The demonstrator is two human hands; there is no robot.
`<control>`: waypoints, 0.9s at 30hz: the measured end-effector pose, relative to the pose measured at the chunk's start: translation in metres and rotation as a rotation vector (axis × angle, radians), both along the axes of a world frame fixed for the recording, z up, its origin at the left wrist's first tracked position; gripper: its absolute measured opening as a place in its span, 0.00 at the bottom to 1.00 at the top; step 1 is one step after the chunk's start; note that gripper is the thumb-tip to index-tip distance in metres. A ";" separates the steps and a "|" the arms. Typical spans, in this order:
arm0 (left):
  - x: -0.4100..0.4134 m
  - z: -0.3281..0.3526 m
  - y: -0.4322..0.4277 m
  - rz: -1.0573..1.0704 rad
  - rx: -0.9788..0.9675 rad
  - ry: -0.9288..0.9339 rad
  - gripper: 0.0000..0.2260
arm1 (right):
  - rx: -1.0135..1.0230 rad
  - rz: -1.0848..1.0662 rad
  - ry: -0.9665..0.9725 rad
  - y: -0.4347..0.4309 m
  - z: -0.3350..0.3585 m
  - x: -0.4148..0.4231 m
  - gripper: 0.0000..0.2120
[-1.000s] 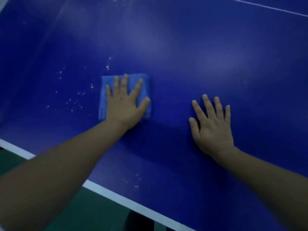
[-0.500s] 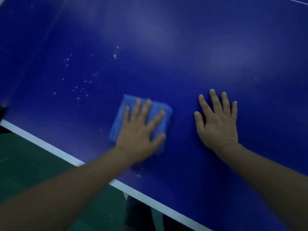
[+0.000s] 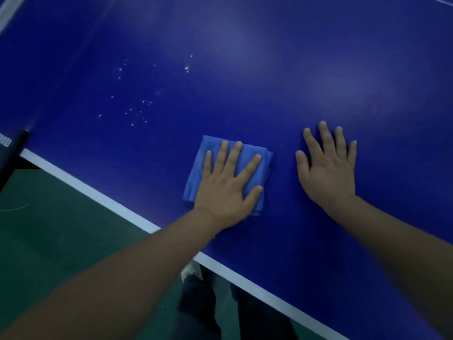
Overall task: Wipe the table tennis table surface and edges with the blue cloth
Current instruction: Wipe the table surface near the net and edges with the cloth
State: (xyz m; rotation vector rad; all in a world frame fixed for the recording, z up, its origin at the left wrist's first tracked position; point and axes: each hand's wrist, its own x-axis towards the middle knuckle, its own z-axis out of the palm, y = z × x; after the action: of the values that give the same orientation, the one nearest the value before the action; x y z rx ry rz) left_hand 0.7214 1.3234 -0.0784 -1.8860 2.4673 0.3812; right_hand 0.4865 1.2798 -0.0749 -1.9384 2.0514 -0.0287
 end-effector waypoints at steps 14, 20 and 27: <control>0.114 0.028 0.036 0.136 -0.106 0.612 0.20 | -0.142 0.387 0.088 0.034 -0.003 0.098 0.24; 0.253 0.008 0.103 0.768 -0.168 0.379 0.23 | -0.137 -0.330 -0.010 0.101 0.002 0.093 0.25; 0.324 -0.002 0.076 0.794 -0.133 0.441 0.25 | -0.006 -0.348 0.064 0.105 -0.005 0.301 0.27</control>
State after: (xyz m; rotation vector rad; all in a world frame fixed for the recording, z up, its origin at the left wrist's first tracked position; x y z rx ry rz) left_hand 1.0454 1.3995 -0.0809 -3.0707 1.8239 0.7114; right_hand 0.7874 1.3843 -0.0800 -1.5805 2.4082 -0.0526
